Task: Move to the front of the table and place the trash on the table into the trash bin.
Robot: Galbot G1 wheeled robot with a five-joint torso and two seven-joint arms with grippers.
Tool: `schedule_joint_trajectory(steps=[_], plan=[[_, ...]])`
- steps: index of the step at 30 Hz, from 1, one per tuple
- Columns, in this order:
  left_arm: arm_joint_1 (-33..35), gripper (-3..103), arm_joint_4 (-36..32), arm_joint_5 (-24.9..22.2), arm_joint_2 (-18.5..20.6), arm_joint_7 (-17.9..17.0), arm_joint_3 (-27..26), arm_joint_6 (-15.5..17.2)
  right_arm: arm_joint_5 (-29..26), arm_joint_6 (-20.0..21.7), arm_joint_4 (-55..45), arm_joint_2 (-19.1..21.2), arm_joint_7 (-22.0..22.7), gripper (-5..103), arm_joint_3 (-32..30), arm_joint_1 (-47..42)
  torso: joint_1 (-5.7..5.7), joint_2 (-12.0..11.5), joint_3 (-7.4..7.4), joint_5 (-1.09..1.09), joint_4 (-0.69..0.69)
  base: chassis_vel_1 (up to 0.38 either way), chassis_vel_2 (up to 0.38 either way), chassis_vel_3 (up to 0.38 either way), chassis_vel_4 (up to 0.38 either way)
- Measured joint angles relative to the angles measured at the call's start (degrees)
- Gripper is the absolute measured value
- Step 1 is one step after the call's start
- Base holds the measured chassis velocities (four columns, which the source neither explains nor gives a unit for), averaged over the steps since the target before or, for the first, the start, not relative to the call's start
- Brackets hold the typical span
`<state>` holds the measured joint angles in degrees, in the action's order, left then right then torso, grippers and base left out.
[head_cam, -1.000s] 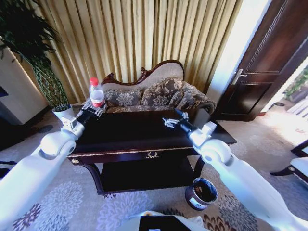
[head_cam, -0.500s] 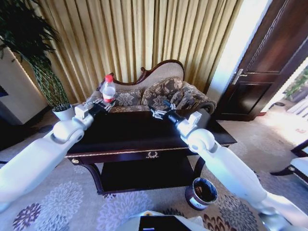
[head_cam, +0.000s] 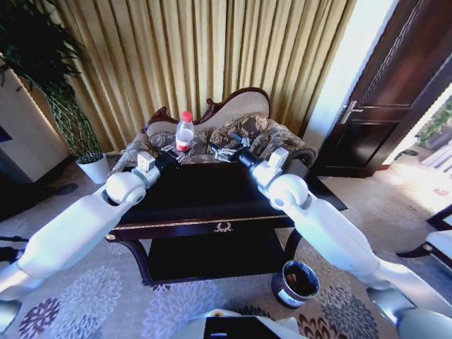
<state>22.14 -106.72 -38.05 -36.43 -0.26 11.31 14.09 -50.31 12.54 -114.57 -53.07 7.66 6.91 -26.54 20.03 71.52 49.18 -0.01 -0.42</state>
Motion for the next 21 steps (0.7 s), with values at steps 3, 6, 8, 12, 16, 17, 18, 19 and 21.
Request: schedule_joint_trajectory(steps=[3, 6, 8, 12, 16, 17, 18, 19, 21], plan=[[-0.2, 30, 0.0, 0.0, 0.1, 0.0, 0.6, 0.0, 0.1, 0.0, -0.1, -0.1, 0.0, 100, 0.4, 0.0, 0.0, 0.0, 0.0, 0.0, 0.0, 0.0, 0.0, 0.0, 0.0], [-0.8, 30, 0.3, -0.1, -0.3, 0.0, 1.4, 0.0, 0.3, 0.1, -0.4, -0.1, 0.0, 100, 1.1, -0.1, 0.0, 0.0, 0.0, 0.0, 0.0, 0.0, 0.0, 0.0, 0.0], [-1.5, 30, 0.4, -0.2, -0.5, 0.0, 2.1, 0.0, 0.5, 0.1, -0.5, -0.1, 0.0, 100, 1.5, -0.2, 0.0, 0.0, 0.0, 0.0, 0.0, 0.0, 0.0, 0.0, 0.0], [-3.0, 30, 0.6, -0.5, -1.0, 0.0, 3.4, 0.1, 0.6, 0.1, -0.5, -0.3, 0.0, 100, 2.2, -0.2, 0.0, 0.0, 0.0, 0.0, -0.01, 0.0, 0.0, 0.0, 0.0], [-5.6, 30, 1.0, -0.9, -2.4, 0.0, 5.5, 0.7, 0.9, 0.2, 0.6, -1.5, 0.1, 100, 3.2, 0.6, 0.0, 0.0, 0.0, 0.0, -0.01, 0.0, 0.0, 0.0, 0.0], [-5.6, 30, 1.0, -0.9, -2.4, 0.0, 5.5, 0.7, 0.9, 0.2, 0.6, -1.5, 0.1, 100, 3.2, 0.6, 0.0, 0.0, 0.0, 0.0, -0.01, 0.0, 0.0, 0.0, 0.0], [-6.0, 30, 1.1, -0.9, -2.8, 0.0, 5.9, 0.9, 0.9, 0.2, 1.0, -1.9, 0.2, 100, 3.2, 0.8, 0.0, 0.0, 0.0, 0.0, -0.01, 0.0, 0.0, 0.0, 0.0], [-6.6, 30, 1.2, -0.9, -3.1, 0.0, 6.5, 1.1, 1.0, 0.3, 1.6, -2.3, 0.2, 100, 3.2, 1.1, 0.0, 0.0, 0.0, 0.0, -0.01, 0.0, 0.0, 0.0, 0.0], [-7.1, 30, 1.3, -0.9, -3.5, 0.1, 6.9, 1.2, 1.0, 0.6, 2.2, -2.5, 0.2, 100, 3.1, 1.3, 0.0, 0.0, 0.0, 0.0, 0.0, 0.0, 0.0, 0.0, 0.0]])
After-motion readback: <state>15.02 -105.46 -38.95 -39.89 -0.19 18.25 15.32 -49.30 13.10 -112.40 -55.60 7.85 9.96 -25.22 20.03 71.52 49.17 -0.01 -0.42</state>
